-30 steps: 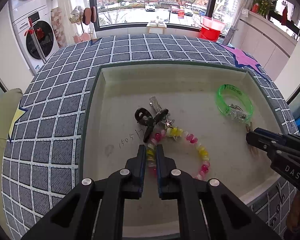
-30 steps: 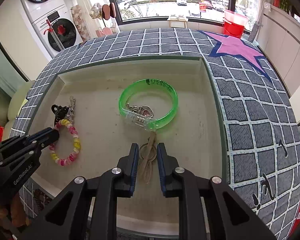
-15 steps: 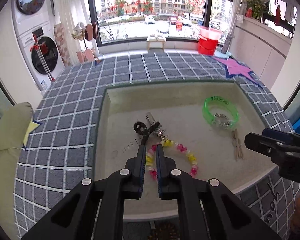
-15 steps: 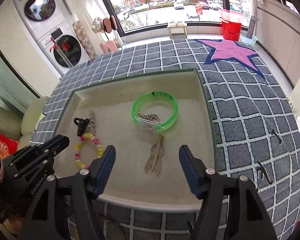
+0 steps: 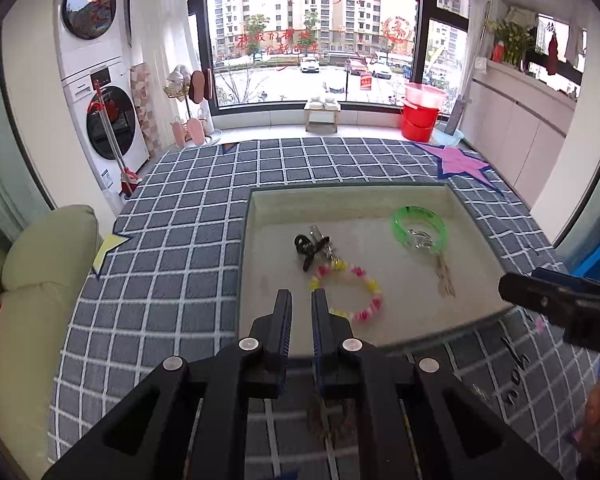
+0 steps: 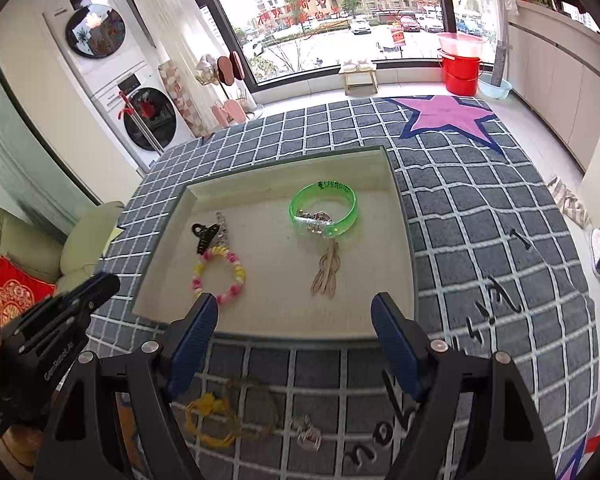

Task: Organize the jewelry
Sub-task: 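Open both tools in the tray and withdraw them back over the table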

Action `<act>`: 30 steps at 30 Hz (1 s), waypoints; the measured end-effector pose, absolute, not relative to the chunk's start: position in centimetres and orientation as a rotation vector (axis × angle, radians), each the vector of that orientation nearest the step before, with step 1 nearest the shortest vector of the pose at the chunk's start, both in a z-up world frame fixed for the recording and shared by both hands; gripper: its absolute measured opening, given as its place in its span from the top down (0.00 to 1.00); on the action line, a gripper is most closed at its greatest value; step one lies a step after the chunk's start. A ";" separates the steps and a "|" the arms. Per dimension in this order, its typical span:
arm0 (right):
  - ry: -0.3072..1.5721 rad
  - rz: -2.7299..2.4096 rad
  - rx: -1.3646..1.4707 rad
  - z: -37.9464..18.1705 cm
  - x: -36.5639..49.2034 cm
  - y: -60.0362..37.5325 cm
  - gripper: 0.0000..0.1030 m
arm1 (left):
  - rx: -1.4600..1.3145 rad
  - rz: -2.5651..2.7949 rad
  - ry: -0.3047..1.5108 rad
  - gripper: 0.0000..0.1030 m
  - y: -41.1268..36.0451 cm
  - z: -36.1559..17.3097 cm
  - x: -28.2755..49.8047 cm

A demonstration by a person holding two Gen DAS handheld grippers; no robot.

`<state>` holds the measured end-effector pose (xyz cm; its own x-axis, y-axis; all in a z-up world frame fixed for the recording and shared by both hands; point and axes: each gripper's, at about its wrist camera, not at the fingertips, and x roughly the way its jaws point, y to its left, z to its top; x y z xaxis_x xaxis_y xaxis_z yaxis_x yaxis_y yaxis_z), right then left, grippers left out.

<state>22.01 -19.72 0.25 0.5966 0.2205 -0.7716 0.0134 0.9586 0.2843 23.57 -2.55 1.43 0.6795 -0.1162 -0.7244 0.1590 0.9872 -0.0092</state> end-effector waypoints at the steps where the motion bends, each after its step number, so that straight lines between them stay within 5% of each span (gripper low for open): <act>1: 0.921 0.129 0.284 0.5 21.5 -19.8 0.21 | 0.051 -0.152 0.803 0.78 -2.1 1.7 22.8; 2: 0.918 0.135 0.291 0.6 21.0 -19.8 0.20 | 0.045 -0.150 0.800 0.77 -1.9 1.8 22.3; 3: 0.918 0.137 0.295 0.7 20.5 -19.7 0.20 | 0.034 -0.150 0.799 0.63 -1.5 1.9 21.7; 4: 0.917 0.139 0.297 0.8 20.0 -19.7 0.20 | 0.027 -0.150 0.802 0.41 -1.1 2.0 21.1; 5: 0.917 0.141 0.298 0.8 19.6 -19.6 0.20 | 0.018 -0.145 0.799 0.00 -0.8 2.1 20.5; 9: 0.929 0.138 0.296 0.5 17.5 -19.4 0.19 | 0.021 -0.121 0.752 0.00 0.3 2.6 17.7; 11: 0.943 0.130 0.291 0.0 16.6 -19.5 0.00 | 0.017 -0.119 0.770 0.00 0.8 2.1 16.8; 20: 0.898 0.104 0.267 -1.2 12.1 -19.3 0.00 | 0.012 -0.101 0.888 0.00 2.1 -1.6 14.1; 30: 1.071 0.104 0.240 -4.1 10.8 -18.5 0.00 | 0.033 -0.104 0.971 0.00 1.9 -4.2 13.6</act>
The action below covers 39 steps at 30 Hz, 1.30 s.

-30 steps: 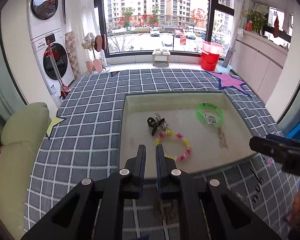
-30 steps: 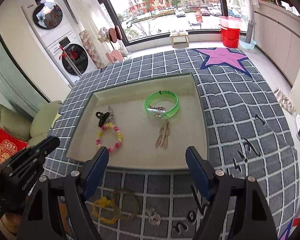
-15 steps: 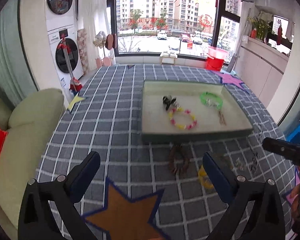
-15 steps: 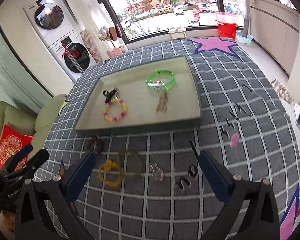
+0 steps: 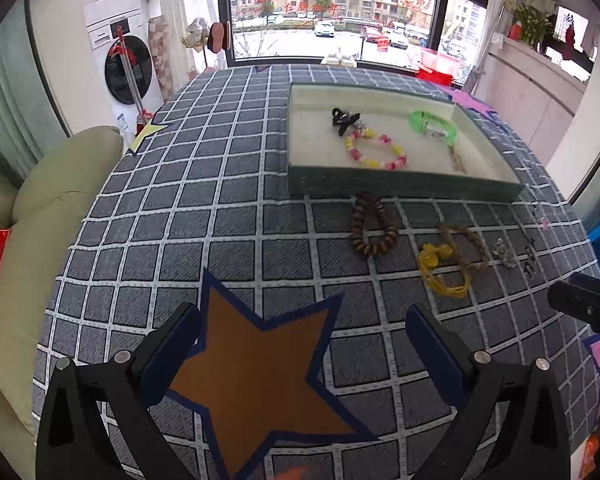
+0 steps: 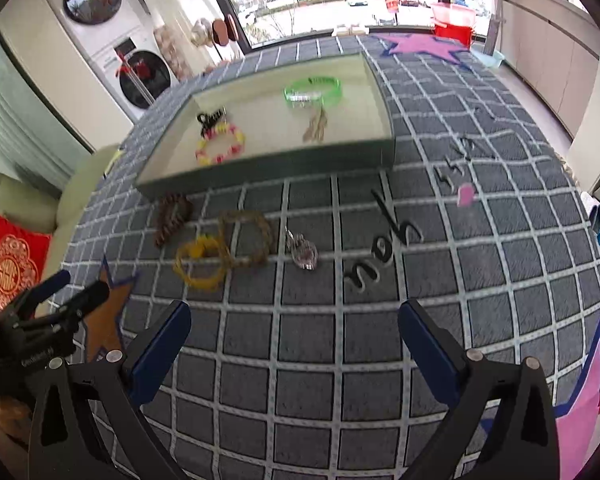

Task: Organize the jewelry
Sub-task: 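Open both tools in the tray and withdraw them back over the table, then grasp the brown wooden bead bracelet with the left tool while the right tool grasps the heart pendant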

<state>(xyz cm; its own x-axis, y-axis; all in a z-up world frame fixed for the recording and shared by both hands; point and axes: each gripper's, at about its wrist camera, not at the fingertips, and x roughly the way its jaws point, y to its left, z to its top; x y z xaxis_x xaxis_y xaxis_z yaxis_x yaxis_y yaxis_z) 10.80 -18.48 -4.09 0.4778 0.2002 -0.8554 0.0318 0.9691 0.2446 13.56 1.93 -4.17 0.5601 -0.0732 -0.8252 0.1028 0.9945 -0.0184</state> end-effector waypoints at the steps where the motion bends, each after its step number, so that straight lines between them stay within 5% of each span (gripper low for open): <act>1: 1.075 0.100 0.241 -4.2 10.7 -18.5 0.00 | 0.039 -0.099 0.974 0.00 1.9 -4.3 13.6; 25: 1.138 0.074 0.130 -6.2 12.8 -17.8 0.00 | 0.010 -0.179 1.047 0.00 1.7 -6.5 18.2; 39: 1.133 0.099 -0.020 -7.2 15.1 -15.9 0.23 | 0.042 -0.238 1.045 0.00 -0.9 -7.1 21.2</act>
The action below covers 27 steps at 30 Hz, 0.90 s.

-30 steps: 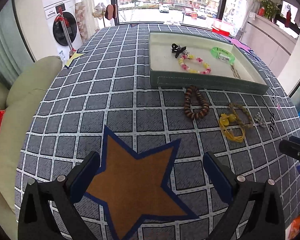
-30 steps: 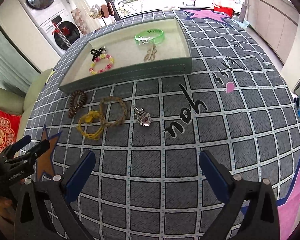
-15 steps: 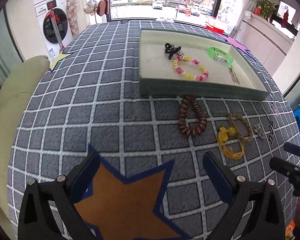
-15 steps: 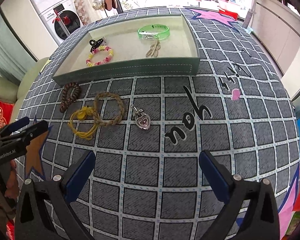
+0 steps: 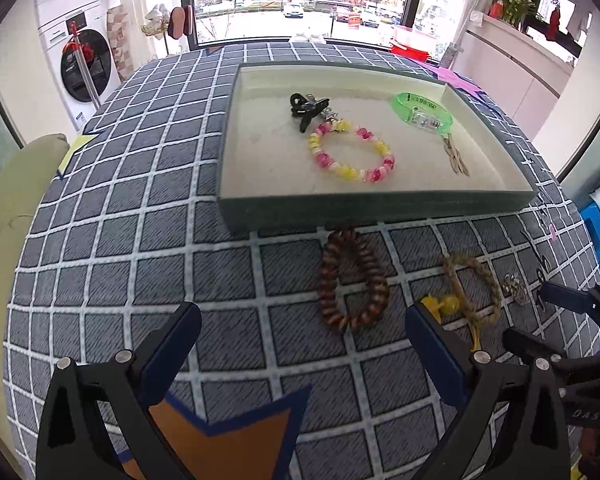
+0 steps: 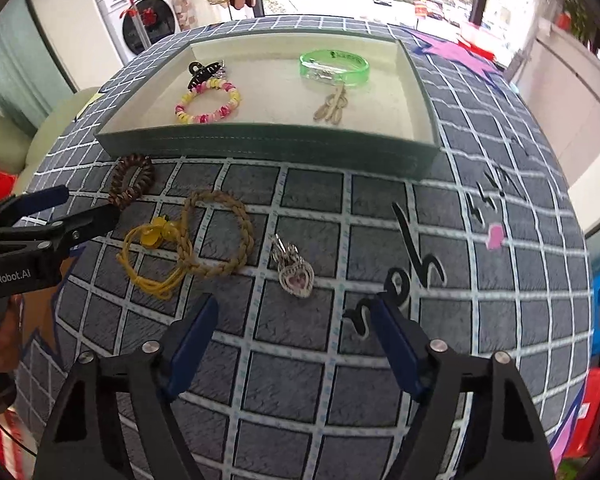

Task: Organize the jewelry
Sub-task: 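Grasp the brown wooden bead bracelet with the left tool while the right tool grasps the heart pendant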

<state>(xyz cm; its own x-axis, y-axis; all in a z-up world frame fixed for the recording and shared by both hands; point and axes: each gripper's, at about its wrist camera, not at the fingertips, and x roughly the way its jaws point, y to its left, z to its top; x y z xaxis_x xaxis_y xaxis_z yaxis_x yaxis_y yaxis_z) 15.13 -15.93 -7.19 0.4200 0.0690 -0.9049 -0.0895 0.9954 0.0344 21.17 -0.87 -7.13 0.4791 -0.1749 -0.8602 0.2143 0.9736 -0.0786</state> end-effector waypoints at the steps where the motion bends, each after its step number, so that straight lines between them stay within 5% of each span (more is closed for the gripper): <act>1: 1.131 0.100 -0.028 -7.2 15.3 -15.8 0.25 | 0.041 -0.240 1.046 0.00 -1.1 -7.2 21.4; 4: 1.122 0.102 -0.053 -7.1 15.9 -15.5 0.35 | 0.043 -0.248 1.050 0.00 -1.6 -7.3 21.8; 10: 1.112 0.120 -0.080 -7.0 16.0 -14.7 0.61 | 0.079 -0.261 1.066 0.18 -2.7 -7.8 22.0; 14: 1.113 0.124 -0.071 -6.9 16.1 -14.7 0.81 | 0.120 -0.284 1.048 0.55 -3.4 -7.5 21.6; 17: 1.111 0.127 -0.064 -6.9 16.0 -14.7 0.81 | 0.093 -0.316 1.054 0.65 -3.3 -7.3 21.5; 27: 1.076 0.133 0.021 -5.6 15.1 -16.0 0.81 | 0.084 -0.331 0.996 0.65 -2.6 -5.5 19.7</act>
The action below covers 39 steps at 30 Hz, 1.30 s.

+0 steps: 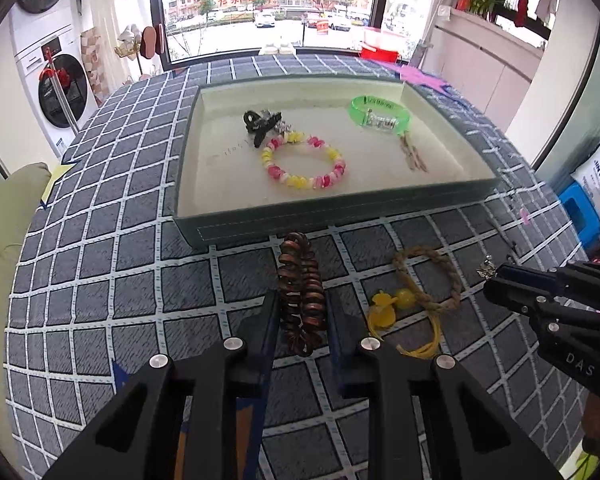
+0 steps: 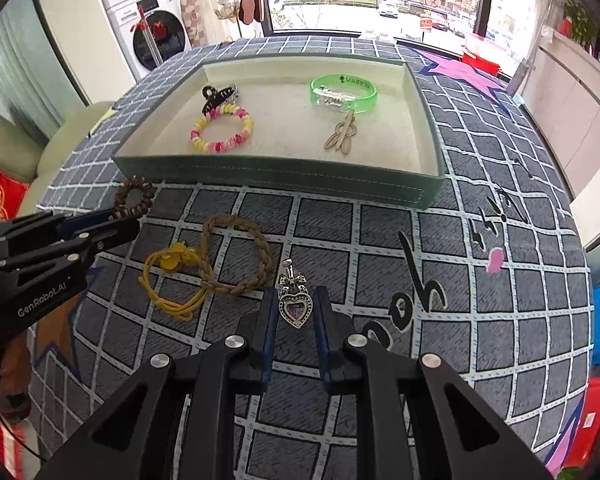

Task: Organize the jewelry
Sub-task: 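Grasp the brown wooden bead bracelet with the left tool while the right tool grasps the heart pendant, then carry the bead bracelet into the tray with the left tool while the right tool carries the pendant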

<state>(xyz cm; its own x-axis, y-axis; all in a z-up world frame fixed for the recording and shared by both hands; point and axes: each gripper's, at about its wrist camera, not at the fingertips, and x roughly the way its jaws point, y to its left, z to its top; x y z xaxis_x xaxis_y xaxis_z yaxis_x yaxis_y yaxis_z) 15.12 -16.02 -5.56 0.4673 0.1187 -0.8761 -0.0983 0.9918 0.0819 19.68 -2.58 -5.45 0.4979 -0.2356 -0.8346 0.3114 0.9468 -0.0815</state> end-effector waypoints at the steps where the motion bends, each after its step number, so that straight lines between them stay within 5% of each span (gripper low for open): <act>1: 1.073 0.136 0.034 -5.3 15.0 -16.2 0.81 | 0.074 -0.334 0.990 0.65 -2.4 -5.1 19.6; 19: 0.976 0.147 0.201 0.6 19.5 -19.6 0.81 | 0.014 -0.341 0.879 0.65 -1.9 1.5 23.4; 39: 1.032 0.114 0.246 -4.0 28.6 -20.7 0.81 | 0.070 -0.291 0.998 0.65 -5.2 -4.3 31.8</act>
<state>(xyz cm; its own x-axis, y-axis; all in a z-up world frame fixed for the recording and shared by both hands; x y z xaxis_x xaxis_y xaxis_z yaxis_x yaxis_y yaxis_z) 28.64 -20.71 -3.97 0.5104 0.2084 -0.8343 0.0219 0.9667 0.2549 31.77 -5.24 -4.34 0.5064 -0.2094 -0.8365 0.2736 0.9590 -0.0744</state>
